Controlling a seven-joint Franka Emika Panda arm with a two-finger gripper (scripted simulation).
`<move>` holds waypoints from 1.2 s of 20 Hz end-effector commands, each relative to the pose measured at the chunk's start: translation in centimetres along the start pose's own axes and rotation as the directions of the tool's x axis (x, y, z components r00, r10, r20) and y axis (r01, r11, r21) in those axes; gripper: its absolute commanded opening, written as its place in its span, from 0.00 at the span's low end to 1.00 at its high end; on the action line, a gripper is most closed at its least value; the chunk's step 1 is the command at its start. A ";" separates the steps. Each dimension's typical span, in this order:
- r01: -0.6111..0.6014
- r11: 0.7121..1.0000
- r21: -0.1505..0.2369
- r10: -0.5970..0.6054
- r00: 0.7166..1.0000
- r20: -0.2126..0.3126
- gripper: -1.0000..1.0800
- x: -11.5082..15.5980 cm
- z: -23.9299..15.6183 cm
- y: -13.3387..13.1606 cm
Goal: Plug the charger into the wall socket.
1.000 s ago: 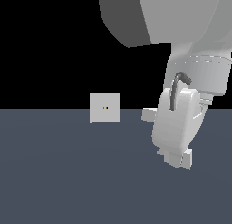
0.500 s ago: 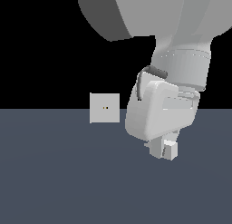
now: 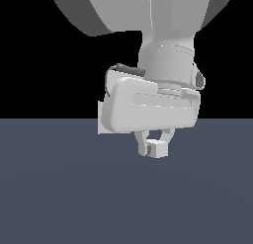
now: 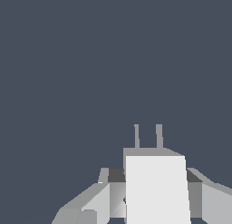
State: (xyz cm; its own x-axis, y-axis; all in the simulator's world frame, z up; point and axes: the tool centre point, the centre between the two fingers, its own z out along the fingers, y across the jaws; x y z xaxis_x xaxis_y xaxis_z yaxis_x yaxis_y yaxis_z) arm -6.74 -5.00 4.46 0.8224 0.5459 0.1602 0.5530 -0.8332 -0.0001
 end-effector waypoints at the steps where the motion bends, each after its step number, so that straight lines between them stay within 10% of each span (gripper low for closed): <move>1: -0.046 0.999 -0.007 0.046 0.999 -0.001 0.00 1.0 -0.3 -0.5; 24: -0.418 0.906 -0.069 0.418 0.908 -0.014 0.00 10.3 -3.0 -2.4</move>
State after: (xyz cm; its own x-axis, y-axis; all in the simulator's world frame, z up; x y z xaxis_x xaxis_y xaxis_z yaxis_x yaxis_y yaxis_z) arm -0.39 2.09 8.84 0.9724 0.1698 0.1598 0.1720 -0.9851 0.0002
